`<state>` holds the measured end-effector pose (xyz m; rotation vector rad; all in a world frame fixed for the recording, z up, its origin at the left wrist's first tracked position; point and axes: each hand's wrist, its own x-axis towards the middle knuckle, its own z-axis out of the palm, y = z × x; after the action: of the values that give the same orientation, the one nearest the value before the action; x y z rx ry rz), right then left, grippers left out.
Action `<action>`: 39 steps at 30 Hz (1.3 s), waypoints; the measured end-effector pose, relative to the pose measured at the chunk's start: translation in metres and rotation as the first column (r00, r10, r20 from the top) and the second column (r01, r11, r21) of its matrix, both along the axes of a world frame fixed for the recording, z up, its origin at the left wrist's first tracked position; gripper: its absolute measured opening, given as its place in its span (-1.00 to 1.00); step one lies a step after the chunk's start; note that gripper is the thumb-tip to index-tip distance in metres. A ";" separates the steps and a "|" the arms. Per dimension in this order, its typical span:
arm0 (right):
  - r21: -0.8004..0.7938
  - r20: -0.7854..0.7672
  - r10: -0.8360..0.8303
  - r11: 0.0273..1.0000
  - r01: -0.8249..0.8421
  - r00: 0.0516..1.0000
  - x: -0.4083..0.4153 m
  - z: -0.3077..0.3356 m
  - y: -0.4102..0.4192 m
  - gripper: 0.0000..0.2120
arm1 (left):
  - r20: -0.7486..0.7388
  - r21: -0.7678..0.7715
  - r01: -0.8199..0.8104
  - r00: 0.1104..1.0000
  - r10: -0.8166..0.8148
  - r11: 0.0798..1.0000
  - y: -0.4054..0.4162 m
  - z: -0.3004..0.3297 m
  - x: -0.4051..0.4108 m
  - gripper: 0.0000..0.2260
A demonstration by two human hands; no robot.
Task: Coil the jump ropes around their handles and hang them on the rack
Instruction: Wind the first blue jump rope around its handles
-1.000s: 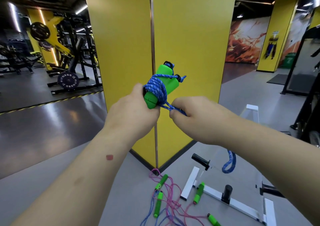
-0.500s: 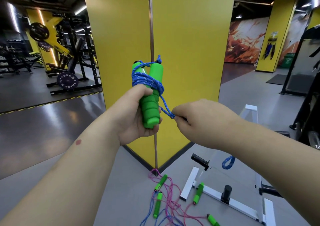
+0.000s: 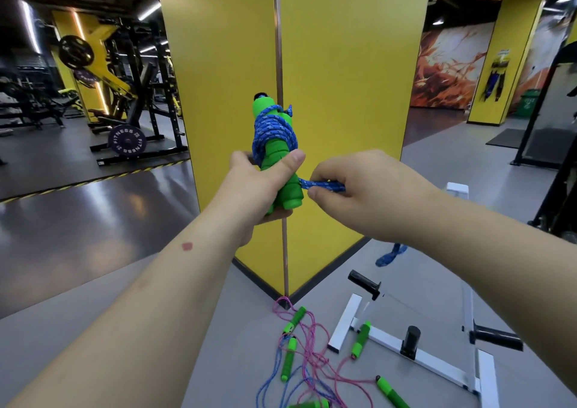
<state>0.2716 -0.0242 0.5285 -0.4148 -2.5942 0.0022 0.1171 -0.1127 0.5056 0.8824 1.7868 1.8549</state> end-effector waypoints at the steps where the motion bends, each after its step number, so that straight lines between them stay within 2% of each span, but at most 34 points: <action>1: 0.012 -0.011 -0.002 1.000 0.002 1.000 0.001 -0.003 0.000 -0.77 | 0.029 0.004 -0.003 1.000 0.003 1.000 0.000 -0.001 0.001 -0.36; 6: 0.163 -0.053 -0.028 0.986 0.036 0.998 0.006 -0.013 -0.006 -0.78 | 0.175 0.063 0.069 0.981 -0.080 0.996 -0.004 -0.005 0.007 -0.55; 8: 0.222 -0.056 -0.052 0.973 0.063 0.997 0.009 -0.012 -0.008 -0.79 | 0.234 0.093 0.080 0.967 -0.100 0.992 -0.007 -0.006 0.010 -0.53; 11: 0.284 0.018 -0.091 0.955 0.082 0.996 0.012 -0.009 -0.010 -0.77 | 0.300 0.146 0.073 0.947 -0.114 0.987 -0.010 -0.004 0.013 -0.51; 19: 0.332 0.130 -0.027 0.943 -0.018 0.991 0.014 -0.001 -0.015 -0.71 | 0.305 0.189 0.036 0.948 -0.094 0.981 -0.007 0.005 0.019 -0.42; 21: 0.348 0.133 -0.008 0.937 -0.039 0.991 0.012 -0.003 -0.016 -0.71 | 0.289 0.180 0.010 0.955 -0.062 0.984 -0.004 0.004 0.020 -0.37; 24: 0.339 0.090 0.012 0.940 -0.042 0.996 0.010 0.000 -0.017 -0.73 | 0.214 0.156 -0.032 0.977 -0.002 0.987 -0.001 -0.001 0.020 -0.41; 27: 0.252 0.037 0.028 0.967 -0.036 0.999 0.010 0.004 -0.011 -0.77 | 0.121 0.111 -0.012 0.993 -0.001 0.994 -0.003 -0.007 0.019 -0.43; 32: -0.120 -0.076 0.051 0.991 -0.060 0.996 0.009 0.005 0.002 -0.86 | 0.026 0.058 0.096 0.995 -0.097 0.994 -0.006 -0.016 0.018 -0.55; 36: -0.433 -0.131 0.082 0.892 -0.132 0.988 0.010 0.006 0.010 -0.83 | 0.027 0.048 0.213 0.976 -0.215 0.976 -0.010 -0.018 0.018 -0.57; 39: -0.568 -0.120 0.163 0.798 -0.202 0.979 0.012 0.006 0.015 -0.84 | 0.056 0.056 0.276 0.959 -0.279 0.960 -0.011 -0.019 0.018 -0.52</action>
<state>0.2841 -0.0095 0.5347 -0.3581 -2.5122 0.8810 0.1351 -0.1236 0.4866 1.0228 1.4996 1.7300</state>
